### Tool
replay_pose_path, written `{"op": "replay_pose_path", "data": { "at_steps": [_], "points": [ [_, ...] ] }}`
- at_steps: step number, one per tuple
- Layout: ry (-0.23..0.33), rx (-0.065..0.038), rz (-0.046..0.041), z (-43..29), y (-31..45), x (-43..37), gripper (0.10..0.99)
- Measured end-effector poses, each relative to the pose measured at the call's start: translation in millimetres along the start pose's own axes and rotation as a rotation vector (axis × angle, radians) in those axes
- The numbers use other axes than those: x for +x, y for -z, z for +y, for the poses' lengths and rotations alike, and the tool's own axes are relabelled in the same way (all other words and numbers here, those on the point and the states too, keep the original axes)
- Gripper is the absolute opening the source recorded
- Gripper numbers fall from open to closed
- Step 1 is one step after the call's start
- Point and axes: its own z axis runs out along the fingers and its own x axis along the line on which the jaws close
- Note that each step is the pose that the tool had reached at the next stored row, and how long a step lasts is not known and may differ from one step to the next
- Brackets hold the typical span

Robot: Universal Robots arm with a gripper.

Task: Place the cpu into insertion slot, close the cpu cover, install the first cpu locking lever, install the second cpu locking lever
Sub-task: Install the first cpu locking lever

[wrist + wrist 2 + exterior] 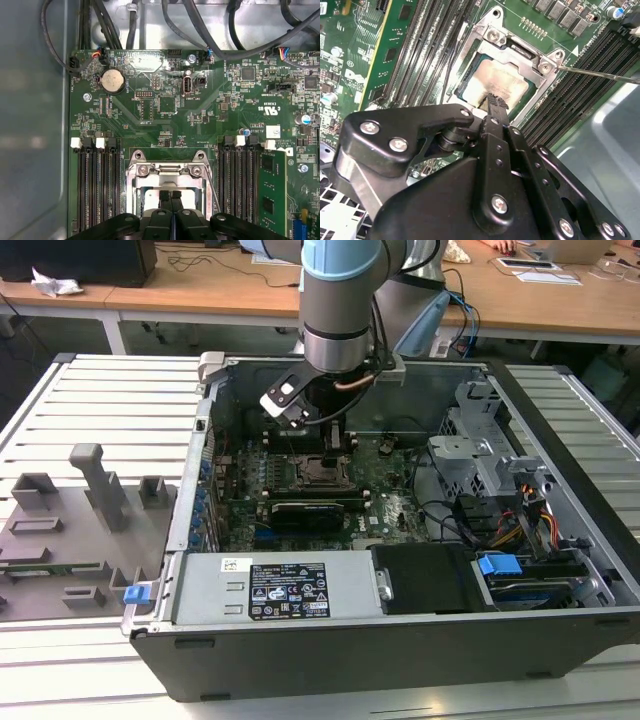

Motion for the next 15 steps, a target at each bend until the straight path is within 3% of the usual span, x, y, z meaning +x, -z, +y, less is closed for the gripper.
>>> {"op": "replay_pose_path", "data": {
  "at_steps": [7, 15],
  "points": [
    [0.0, 0.0, -0.0005, 0.1, 1.9, -0.1, 0.106],
    [-0.001, 0.0, -0.0023, 0.6, 11.4, 0.0, 0.106]
  ]
}}
